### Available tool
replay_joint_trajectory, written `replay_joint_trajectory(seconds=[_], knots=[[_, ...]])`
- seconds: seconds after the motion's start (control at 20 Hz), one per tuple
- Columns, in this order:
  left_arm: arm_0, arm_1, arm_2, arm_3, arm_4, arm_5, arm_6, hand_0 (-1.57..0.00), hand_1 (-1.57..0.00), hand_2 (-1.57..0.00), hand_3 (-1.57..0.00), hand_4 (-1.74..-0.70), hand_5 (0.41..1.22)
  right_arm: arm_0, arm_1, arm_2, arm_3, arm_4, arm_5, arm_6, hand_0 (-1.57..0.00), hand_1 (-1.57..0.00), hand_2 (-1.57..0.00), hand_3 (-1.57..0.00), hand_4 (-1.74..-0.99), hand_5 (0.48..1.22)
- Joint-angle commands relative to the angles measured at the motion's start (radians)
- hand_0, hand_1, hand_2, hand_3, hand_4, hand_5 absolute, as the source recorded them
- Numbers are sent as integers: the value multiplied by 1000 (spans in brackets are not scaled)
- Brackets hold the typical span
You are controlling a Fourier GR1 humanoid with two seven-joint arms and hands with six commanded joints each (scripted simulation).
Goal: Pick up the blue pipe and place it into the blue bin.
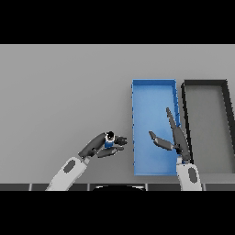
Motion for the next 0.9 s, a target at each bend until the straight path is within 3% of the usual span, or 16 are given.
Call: replay_joint_trajectory(seconds=[0.0, 0.1, 0.5, 0.6, 0.85], knots=[[-12, -15, 1, -17, 3, 3, 14, -1508, -1520, -1527, -1518, -1488, 1202, -4, 3, -1, -5, -2, -2, 8, 1, 1, 1, 1, -1158, 552], [-30, -38, 16, -29, 15, -3, -14, -1530, -1538, -1543, -1537, -1482, 1209, -7, -10, -9, -13, -6, 2, 12, 1, 1, 1, 1, -1151, 550], [-85, -62, 24, -128, 8, -32, 113, -1564, -1566, -1566, -1565, -1473, 1219, 2, -8, 1, -10, 14, -4, -3, 1, 1, 1, 1, -1124, 569], [-81, -65, 21, -142, 0, -45, 116, -1567, -1567, -1568, -1567, -1473, 1220, 13, -19, -9, -5, 4, 3, -12, 1, 1, 1, 1, -1124, 574], [-86, -75, 39, -150, 2, -68, 145, -1570, -1570, -1570, -1570, -1474, 1220, 222, 93, 43, -136, 112, -144, -44, 1, 1, 1, 1, -1123, 578]])
